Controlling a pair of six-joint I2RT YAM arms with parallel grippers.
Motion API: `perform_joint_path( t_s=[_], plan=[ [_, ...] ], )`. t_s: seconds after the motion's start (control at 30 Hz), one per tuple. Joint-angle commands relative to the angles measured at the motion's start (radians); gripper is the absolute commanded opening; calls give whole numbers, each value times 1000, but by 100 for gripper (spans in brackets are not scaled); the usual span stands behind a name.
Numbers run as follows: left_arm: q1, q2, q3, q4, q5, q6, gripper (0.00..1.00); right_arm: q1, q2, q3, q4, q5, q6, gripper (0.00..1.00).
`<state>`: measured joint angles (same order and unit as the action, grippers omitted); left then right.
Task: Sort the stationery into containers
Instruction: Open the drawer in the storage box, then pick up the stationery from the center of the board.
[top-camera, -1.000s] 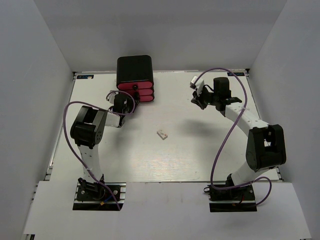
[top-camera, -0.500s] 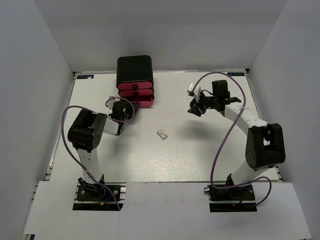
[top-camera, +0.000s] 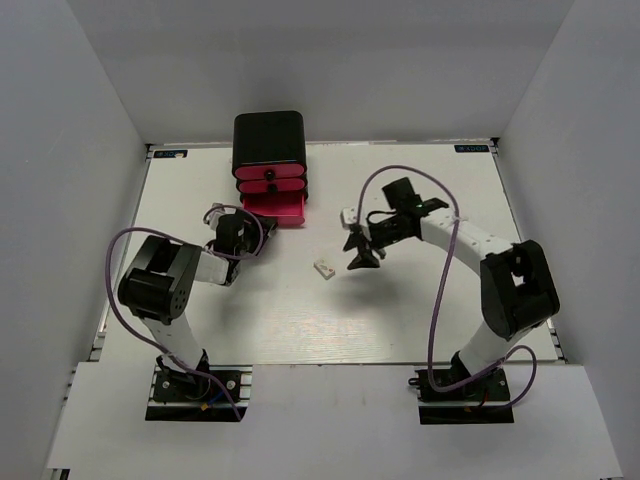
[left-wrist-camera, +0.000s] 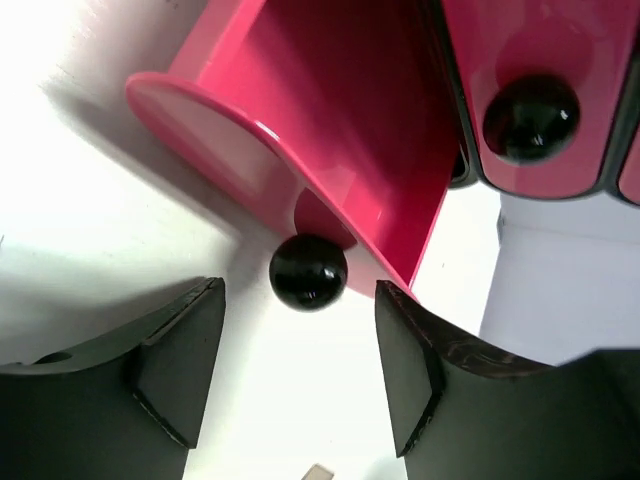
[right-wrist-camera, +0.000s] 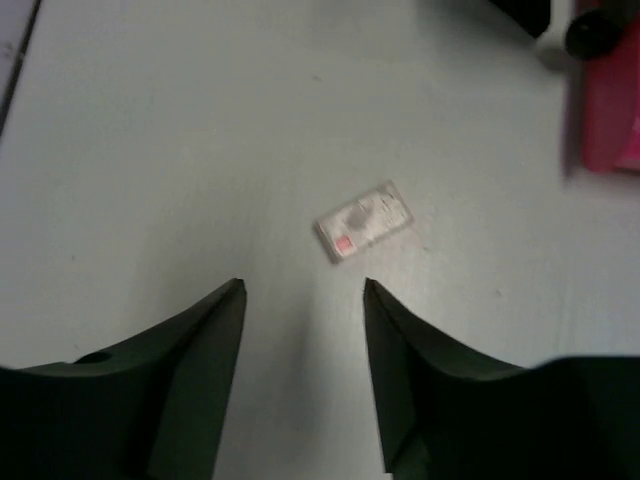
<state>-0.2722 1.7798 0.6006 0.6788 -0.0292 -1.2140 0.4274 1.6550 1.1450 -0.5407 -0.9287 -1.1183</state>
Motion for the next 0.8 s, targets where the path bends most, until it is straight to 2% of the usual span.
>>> perform_joint_path(
  t_s=[0.0, 0.07, 0.1, 0.17, 0.2, 0.23, 0.27, 0.33, 0.37, 0.4, 0.43, 0.5, 0.6, 0.77],
  plan=[
    [2, -103, -16, -48, 8, 68, 72, 111, -20, -36, 115, 60, 233, 53],
    [2, -131, -27, -59, 20, 102, 73, 164, -41, -77, 265, 112, 335, 52],
    [2, -143, -27, -79, 20, 116, 74, 194, -46, -99, 293, 202, 435, 52],
    [11, -187, -38, -111, 41, 161, 74, 228, -32, -105, 346, 264, 613, 52],
    [11, -206, -38, -123, 41, 188, 74, 241, -28, -110, 382, 343, 673, 52],
    [11, -224, -29, -149, 41, 246, 74, 246, -14, -99, 380, 390, 772, 45],
    [-1, -273, -28, -221, 41, 280, 74, 249, -9, -99, 392, 449, 814, 44],
    [-1, -330, -16, -304, 41, 342, 75, 263, -8, -116, 433, 533, 927, 50],
    [-1, -394, -47, -315, 41, 343, 75, 273, -12, -122, 458, 598, 951, 54],
    [-1, -433, -65, -315, 20, 359, 75, 275, -14, -132, 487, 611, 971, 64],
    [-1, -474, -82, -343, 11, 370, 75, 280, -12, -130, 499, 631, 1003, 66],
    [-1, -596, -128, -378, -9, 380, 78, 292, 20, -116, 496, 665, 1022, 66],
    [-1, -701, -160, -458, -35, 401, 84, 310, 64, -96, 487, 679, 1041, 64],
    [-1, -909, -215, -599, -72, 401, 84, 356, 98, -99, 505, 732, 1052, 63]
  ],
)
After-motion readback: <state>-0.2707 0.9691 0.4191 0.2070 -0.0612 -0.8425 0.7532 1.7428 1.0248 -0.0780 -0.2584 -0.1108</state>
